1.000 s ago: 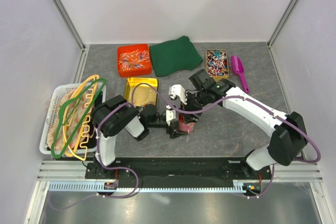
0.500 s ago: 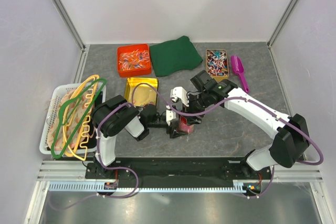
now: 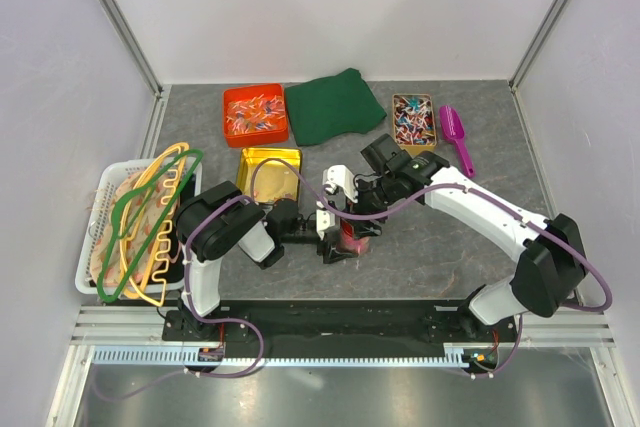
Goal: Pack the candies
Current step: Adjust the bottle lid on the packing bottle.
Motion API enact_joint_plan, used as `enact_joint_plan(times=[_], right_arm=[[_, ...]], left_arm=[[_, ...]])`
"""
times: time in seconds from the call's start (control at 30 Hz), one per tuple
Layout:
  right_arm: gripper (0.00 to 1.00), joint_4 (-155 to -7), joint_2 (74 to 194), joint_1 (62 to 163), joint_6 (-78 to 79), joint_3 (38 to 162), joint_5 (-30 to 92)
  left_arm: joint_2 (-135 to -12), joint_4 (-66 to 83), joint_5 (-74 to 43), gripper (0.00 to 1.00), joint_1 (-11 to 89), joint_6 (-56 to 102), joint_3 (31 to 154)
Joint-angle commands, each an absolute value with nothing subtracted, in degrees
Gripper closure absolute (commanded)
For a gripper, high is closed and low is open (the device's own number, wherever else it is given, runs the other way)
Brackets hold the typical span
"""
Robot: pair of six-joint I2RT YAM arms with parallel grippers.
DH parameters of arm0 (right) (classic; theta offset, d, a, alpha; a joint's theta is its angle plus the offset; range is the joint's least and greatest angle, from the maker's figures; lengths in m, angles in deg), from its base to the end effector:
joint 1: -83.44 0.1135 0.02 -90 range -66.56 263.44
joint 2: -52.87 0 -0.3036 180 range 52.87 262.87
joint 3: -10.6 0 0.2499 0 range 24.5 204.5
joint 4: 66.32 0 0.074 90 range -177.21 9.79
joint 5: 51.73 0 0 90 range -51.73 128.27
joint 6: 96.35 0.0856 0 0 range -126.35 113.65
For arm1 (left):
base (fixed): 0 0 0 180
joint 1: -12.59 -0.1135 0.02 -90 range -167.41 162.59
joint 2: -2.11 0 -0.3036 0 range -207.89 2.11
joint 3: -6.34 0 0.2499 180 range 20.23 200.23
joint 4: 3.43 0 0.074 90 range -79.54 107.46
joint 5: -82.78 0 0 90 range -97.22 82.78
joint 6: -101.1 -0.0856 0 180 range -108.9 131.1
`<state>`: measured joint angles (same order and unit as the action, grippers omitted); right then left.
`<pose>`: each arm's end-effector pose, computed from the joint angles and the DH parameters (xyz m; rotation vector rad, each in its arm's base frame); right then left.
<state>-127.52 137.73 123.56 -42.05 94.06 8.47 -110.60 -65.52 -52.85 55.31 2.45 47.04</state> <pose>0.2103 0.2328 0.2781 -1.7292 1.9462 0.7152 0.2129 -0.2799 0.1328 1.2947 1.2878 -1.1163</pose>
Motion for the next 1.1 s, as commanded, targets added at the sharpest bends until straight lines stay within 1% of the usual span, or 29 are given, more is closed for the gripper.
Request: enact_joint_plan(times=[0.0,0.33,0.43,0.47,0.53,0.57,0.67,0.73,0.93,1.07], right_arm=[[0.36,-127.41,138.39,123.87,-42.12,93.49,6.10],[0.32,-126.44,140.32,123.17,-42.29,91.91,8.48],[0.24,-126.53,138.57,122.99,-42.38,92.08,7.95],[0.18,-126.44,137.35,122.90,-42.38,92.08,7.77],[0.15,-126.53,136.28,122.99,-42.47,91.91,7.77],[0.11,-126.62,135.32,122.90,-42.64,91.91,8.03],[0.09,-126.79,133.65,122.29,-42.91,91.82,8.04],[0.05,-126.88,132.59,121.85,-43.00,91.82,7.77],[0.03,-127.41,129.87,120.18,-43.53,92.26,7.77],[0.06,-125.31,129.16,118.33,-40.99,92.08,6.63]], left_arm=[[-110.92,-70.92,-53.10,0.20,55.13,0.99,46.51],[-110.83,-71.27,-53.10,0.20,55.13,0.81,46.25],[-110.83,-71.36,-53.10,0.20,55.04,0.90,46.25],[-110.83,-71.36,-53.10,0.20,55.04,0.90,46.25],[-110.75,-71.36,-53.01,0.20,55.04,0.81,46.25],[-110.83,-71.36,-53.10,0.20,55.13,0.90,46.25],[-110.92,-71.36,-53.01,0.20,55.04,0.90,46.25],[-111.01,-71.28,-53.01,0.20,55.04,0.90,46.33],[-110.92,-71.28,-52.84,0.20,55.04,0.81,46.33],[-111.01,-71.19,-52.93,0.20,55.13,0.81,46.42]])
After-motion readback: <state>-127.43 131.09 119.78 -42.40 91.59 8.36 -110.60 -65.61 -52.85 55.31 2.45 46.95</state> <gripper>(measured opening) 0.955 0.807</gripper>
